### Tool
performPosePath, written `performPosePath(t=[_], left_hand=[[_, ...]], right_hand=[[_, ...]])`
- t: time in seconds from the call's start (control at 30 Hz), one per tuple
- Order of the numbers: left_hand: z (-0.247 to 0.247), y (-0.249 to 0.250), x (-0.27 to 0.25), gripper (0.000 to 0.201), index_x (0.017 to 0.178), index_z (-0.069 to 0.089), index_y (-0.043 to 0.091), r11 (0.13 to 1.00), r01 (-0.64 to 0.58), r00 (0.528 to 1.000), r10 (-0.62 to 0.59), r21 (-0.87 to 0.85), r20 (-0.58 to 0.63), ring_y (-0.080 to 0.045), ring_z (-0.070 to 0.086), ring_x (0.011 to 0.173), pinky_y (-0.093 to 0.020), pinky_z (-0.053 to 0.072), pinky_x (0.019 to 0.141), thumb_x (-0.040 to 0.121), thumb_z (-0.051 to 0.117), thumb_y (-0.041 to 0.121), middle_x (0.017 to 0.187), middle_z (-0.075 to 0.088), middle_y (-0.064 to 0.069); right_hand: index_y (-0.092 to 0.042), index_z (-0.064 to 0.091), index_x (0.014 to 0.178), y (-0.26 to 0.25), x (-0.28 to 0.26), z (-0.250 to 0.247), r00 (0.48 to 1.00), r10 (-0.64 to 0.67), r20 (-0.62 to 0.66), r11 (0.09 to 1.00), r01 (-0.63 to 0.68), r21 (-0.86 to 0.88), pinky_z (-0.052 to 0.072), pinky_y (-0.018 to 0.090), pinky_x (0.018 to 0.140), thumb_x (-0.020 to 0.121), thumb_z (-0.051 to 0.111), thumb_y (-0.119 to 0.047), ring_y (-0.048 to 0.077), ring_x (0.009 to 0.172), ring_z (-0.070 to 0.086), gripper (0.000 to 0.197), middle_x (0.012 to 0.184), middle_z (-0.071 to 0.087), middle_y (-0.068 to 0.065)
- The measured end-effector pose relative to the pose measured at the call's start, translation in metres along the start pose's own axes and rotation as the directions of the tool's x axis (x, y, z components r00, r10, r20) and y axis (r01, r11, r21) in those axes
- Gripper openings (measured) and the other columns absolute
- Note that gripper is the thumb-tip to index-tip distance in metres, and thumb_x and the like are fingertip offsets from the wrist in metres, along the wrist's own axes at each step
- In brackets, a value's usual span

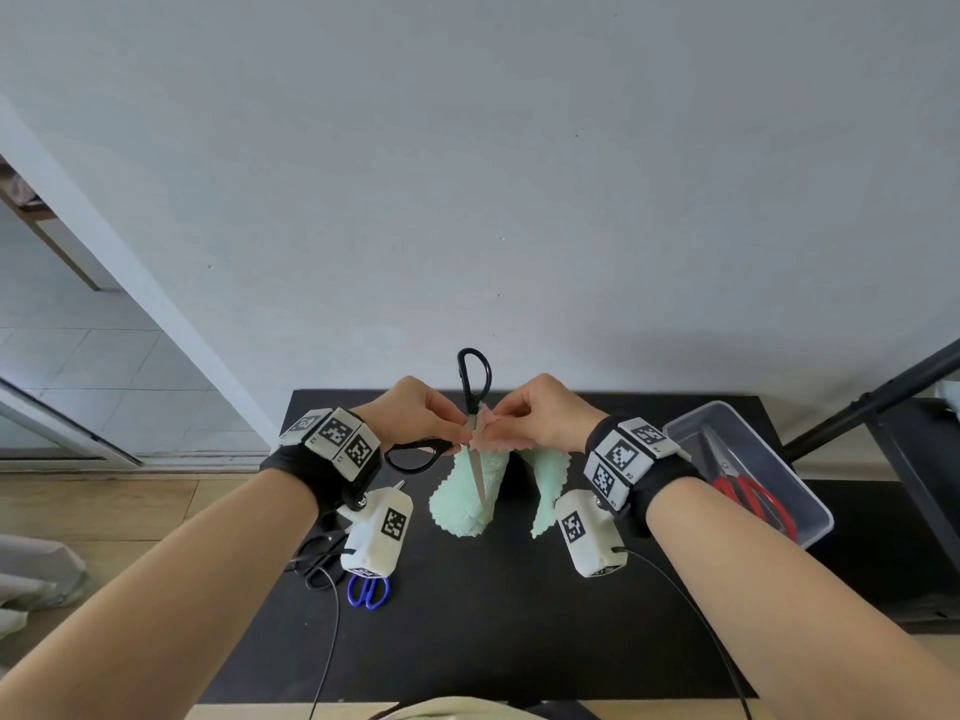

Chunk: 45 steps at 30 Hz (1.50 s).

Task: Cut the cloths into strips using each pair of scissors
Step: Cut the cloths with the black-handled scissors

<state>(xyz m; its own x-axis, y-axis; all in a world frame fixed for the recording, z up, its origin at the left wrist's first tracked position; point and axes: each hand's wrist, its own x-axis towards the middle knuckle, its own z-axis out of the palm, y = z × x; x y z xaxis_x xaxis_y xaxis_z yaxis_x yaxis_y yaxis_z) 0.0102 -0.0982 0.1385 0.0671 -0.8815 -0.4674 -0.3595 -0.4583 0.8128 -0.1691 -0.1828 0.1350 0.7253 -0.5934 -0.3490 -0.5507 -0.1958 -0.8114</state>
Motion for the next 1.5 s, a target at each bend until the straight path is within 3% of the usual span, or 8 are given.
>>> performPosePath(t=[0.3,0.53,0.63,0.83,1.0,1.17,1.37,1.5], left_hand=[[-0.015,-0.011,-0.003,0.005,0.074,0.077,0.009,0.999,0.012,1.000,-0.013,0.046,0.010,-0.006,0.061,0.064,-0.016,0.048,0.072,0.078,0.075,0.010,0.068,0.070,-0.003],[-0.032,-0.027,-0.010,0.009,0.073,0.076,0.001,0.998,0.065,0.995,-0.063,0.021,-0.074,-0.005,0.059,0.059,-0.015,0.046,0.065,0.076,0.077,0.010,0.066,0.069,-0.004],[-0.023,-0.021,-0.008,0.008,0.075,0.076,0.002,0.997,0.062,0.997,-0.061,0.039,-0.039,-0.004,0.059,0.058,-0.013,0.046,0.063,0.078,0.075,0.010,0.069,0.070,-0.005],[-0.013,-0.016,-0.002,0.009,0.069,0.074,0.012,0.997,0.051,0.999,-0.051,0.051,-0.001,-0.004,0.059,0.058,-0.009,0.044,0.058,0.078,0.075,0.010,0.070,0.069,-0.006],[-0.011,-0.015,0.000,0.004,0.075,0.076,0.010,0.998,0.035,0.999,-0.036,0.053,0.004,-0.008,0.061,0.065,-0.013,0.047,0.064,0.077,0.077,0.013,0.073,0.071,-0.009],[-0.011,-0.021,-0.001,0.008,0.078,0.077,0.007,0.999,0.017,1.000,-0.018,0.046,0.022,-0.011,0.060,0.069,-0.017,0.049,0.071,0.076,0.077,0.014,0.073,0.070,-0.009],[-0.016,-0.027,-0.007,0.011,0.079,0.076,0.003,1.000,0.013,0.999,-0.014,0.009,0.034,-0.009,0.061,0.065,-0.016,0.050,0.071,0.077,0.077,0.013,0.070,0.070,-0.007],[-0.023,-0.033,-0.008,0.003,0.078,0.077,0.008,0.999,0.031,0.999,-0.031,0.010,0.018,-0.005,0.062,0.063,-0.015,0.048,0.070,0.079,0.075,0.010,0.068,0.071,-0.004]], right_hand=[[-0.006,0.074,0.093,0.014,-0.005,-0.011,0.999,0.016,-0.050,1.000,-0.016,-0.006,0.032,0.006,0.041,0.087,0.069,-0.024,-0.004,0.039,0.047,0.020,0.043,0.055,-0.015],[-0.005,0.072,0.102,0.037,-0.015,-0.031,0.966,0.071,-0.250,0.987,-0.032,0.157,0.044,0.005,0.058,0.088,0.066,-0.019,-0.011,0.056,0.061,0.021,0.078,0.071,0.000],[-0.015,0.071,0.103,0.022,-0.011,-0.025,0.978,0.038,-0.204,0.988,-0.007,0.153,0.044,0.007,0.072,0.087,0.068,-0.019,-0.016,0.068,0.062,0.017,0.078,0.070,-0.014],[-0.005,0.063,0.111,-0.003,-0.012,-0.002,0.997,0.003,-0.080,0.929,0.027,0.369,0.042,0.001,0.056,0.085,0.066,-0.001,-0.013,0.058,0.061,0.026,0.055,0.067,-0.018],[-0.008,0.074,0.091,-0.011,0.000,0.010,0.996,0.085,0.000,0.971,-0.083,0.225,0.044,0.011,0.052,0.081,0.074,-0.018,0.009,0.063,0.056,0.014,0.068,0.067,0.012],[-0.006,0.075,0.087,-0.008,0.008,0.022,0.996,0.085,0.024,0.989,-0.087,0.121,0.036,0.015,0.047,0.081,0.074,-0.017,0.004,0.041,0.040,0.013,0.042,0.049,-0.008],[-0.027,0.075,0.074,-0.005,0.012,0.022,0.993,0.112,0.045,0.991,-0.115,0.068,0.040,0.029,0.058,0.076,0.078,-0.024,0.011,0.053,0.050,0.005,0.061,0.060,0.005],[-0.022,0.074,0.079,-0.001,0.010,0.017,0.995,0.097,0.027,0.993,-0.098,0.061,0.047,0.017,0.060,0.077,0.077,-0.017,0.003,0.058,0.057,0.007,0.067,0.068,-0.003]])
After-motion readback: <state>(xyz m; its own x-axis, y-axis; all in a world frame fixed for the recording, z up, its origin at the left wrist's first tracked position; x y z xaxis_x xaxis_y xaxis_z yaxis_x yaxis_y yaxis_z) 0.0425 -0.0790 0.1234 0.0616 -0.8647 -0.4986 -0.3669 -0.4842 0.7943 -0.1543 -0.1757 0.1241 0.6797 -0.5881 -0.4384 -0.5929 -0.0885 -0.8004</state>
